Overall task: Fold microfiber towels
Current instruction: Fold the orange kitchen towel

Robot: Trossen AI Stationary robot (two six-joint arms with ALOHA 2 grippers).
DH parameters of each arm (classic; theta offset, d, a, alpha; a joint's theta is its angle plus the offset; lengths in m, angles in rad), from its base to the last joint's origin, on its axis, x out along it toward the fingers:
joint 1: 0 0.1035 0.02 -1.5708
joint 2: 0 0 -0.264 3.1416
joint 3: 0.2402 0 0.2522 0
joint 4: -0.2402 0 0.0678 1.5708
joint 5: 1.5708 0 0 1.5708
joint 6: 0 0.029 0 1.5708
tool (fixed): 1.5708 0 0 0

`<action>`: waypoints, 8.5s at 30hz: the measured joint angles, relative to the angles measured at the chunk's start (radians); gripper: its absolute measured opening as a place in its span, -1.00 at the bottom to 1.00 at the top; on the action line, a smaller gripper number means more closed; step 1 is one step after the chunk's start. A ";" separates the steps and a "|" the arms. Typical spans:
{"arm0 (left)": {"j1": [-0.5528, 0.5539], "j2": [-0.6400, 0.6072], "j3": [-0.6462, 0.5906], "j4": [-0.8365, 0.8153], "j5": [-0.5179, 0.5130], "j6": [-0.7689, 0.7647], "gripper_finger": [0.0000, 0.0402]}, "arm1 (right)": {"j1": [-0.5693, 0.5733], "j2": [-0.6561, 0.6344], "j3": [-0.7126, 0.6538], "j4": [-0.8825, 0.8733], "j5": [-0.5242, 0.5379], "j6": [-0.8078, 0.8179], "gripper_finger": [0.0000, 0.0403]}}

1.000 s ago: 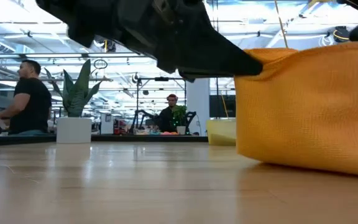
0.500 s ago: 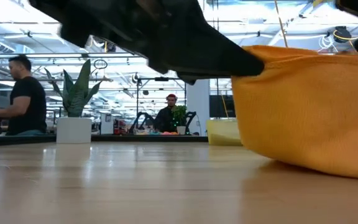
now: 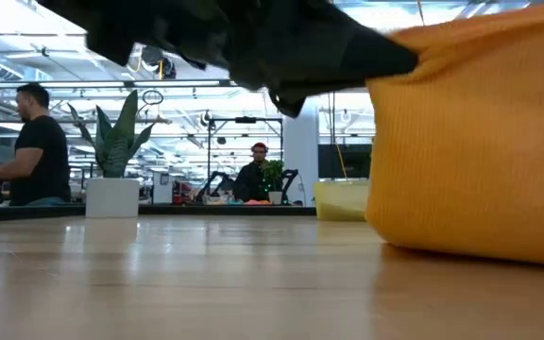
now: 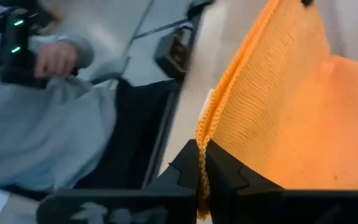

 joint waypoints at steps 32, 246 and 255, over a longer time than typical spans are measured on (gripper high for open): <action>0.151 0.048 0.000 0.122 0.025 0.032 -0.86 | 0.065 0.001 -0.001 -0.220 0.278 0.569 -0.99; 0.176 0.170 0.106 -0.188 -0.237 0.018 -0.32 | -0.129 0.140 -0.056 -0.167 0.194 0.192 -1.00; 0.162 0.170 0.106 -0.164 -0.248 0.015 -0.32 | -0.126 -0.044 -0.058 -0.389 0.194 0.051 -1.00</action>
